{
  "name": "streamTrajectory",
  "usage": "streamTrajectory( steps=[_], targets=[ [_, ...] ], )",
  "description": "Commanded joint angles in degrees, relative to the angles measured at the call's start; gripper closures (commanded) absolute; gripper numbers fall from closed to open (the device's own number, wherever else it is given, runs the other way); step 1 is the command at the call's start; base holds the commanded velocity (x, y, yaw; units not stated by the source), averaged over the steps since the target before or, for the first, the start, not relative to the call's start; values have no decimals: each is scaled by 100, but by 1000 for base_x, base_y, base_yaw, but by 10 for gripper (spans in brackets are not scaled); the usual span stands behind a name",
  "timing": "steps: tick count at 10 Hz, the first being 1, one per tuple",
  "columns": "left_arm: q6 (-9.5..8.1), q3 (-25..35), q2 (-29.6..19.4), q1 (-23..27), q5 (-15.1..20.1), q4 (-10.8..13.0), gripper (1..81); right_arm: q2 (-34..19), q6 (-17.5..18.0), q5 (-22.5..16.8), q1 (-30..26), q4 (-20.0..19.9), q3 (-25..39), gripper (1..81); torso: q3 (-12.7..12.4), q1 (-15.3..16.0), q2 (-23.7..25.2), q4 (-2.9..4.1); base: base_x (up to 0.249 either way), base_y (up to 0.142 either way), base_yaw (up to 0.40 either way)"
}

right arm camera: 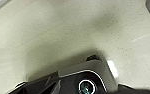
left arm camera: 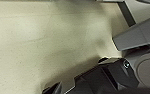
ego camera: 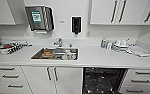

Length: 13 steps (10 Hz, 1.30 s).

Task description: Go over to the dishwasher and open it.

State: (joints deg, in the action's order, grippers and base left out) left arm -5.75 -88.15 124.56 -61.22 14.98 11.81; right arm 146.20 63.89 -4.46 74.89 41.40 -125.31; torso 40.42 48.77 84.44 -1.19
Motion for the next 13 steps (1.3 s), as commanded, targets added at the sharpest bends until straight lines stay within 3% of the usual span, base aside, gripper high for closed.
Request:
streamTrajectory(
  steps=[1,3,4,6,9,13],
  targets=[
    [39,-1500,1280,-1070,-502,5,10,254,-8,508,268,1388,-537,10,0,0,0,0,0,0,0],
    [57,-2686,1930,-1545,-1215,22,10,640,-8,936,645,2221,-1282,10,0,0,0,0,0,0,0],
    [66,-3119,2230,-1713,-1358,23,10,764,0,1315,804,2469,-1608,10,-2,0,0,0,0,0,0],
    [57,-3873,2730,-1942,-1628,14,10,1069,-8,2061,1059,2626,-2370,10,-2,0,0,0,0,0,0],
    [39,-4912,3390,-2179,-1832,-65,10,1650,27,2160,1306,2593,-3314,10,-5,0,0,0,0,0,0],
    [-5,-5836,4059,-2329,-1815,-83,10,1986,71,2055,1446,2557,-3535,10,-7,-2,2,0,0,0,0]
  ],
)
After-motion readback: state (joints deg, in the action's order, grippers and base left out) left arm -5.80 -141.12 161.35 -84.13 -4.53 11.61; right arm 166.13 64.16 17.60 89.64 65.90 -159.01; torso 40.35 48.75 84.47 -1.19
